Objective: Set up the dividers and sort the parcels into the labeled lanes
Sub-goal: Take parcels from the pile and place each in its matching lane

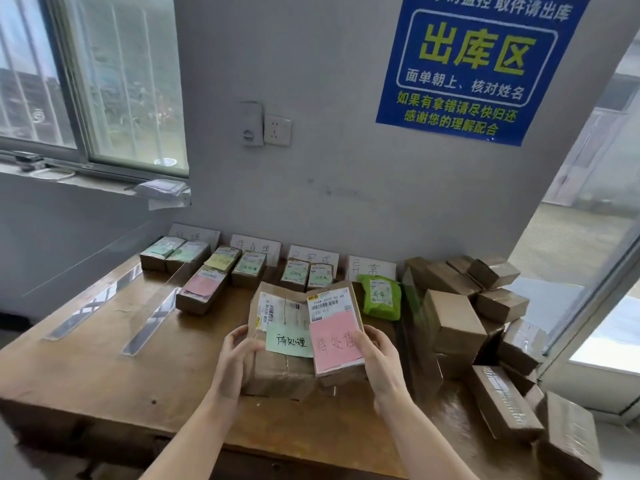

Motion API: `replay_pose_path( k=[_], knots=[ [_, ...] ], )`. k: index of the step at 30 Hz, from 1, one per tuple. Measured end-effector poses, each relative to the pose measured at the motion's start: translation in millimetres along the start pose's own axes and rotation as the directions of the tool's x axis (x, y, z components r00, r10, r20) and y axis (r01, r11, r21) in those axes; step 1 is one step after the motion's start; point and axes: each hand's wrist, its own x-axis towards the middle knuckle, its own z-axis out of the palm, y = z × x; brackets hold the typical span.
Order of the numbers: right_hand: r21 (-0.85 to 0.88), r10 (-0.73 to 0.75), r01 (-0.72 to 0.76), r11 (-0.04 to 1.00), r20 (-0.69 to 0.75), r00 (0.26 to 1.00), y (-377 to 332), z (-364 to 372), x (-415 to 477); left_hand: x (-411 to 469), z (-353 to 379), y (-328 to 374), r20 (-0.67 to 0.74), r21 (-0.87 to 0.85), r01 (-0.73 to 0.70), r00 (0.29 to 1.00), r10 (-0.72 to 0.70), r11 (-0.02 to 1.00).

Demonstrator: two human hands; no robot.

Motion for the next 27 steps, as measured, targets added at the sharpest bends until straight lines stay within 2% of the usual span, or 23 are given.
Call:
replay_pose_path(
  k=[6,16,22,27],
  knots=[
    [0.071,-0.029,0.028,0.997,0.006,1.000,-8,41,33,31,-22,20,-0.034,-0.042,-0.041,0.999,0.040,0.998],
    [0.124,0.000,-0.022,0.992,0.170,0.986,-26,111,115,94,-45,57,-0.096,-0.055,-0.136,0.987,0.130,0.989],
    [0.124,0.018,-0.047,0.991,0.221,0.975,-30,152,142,124,-79,68,-0.210,-0.074,-0.095,0.975,0.077,0.993],
    [0.131,0.070,-0.097,0.987,0.196,0.978,-31,194,157,141,-110,75,-0.242,-0.057,-0.077,0.968,0.061,0.995]
  ],
)
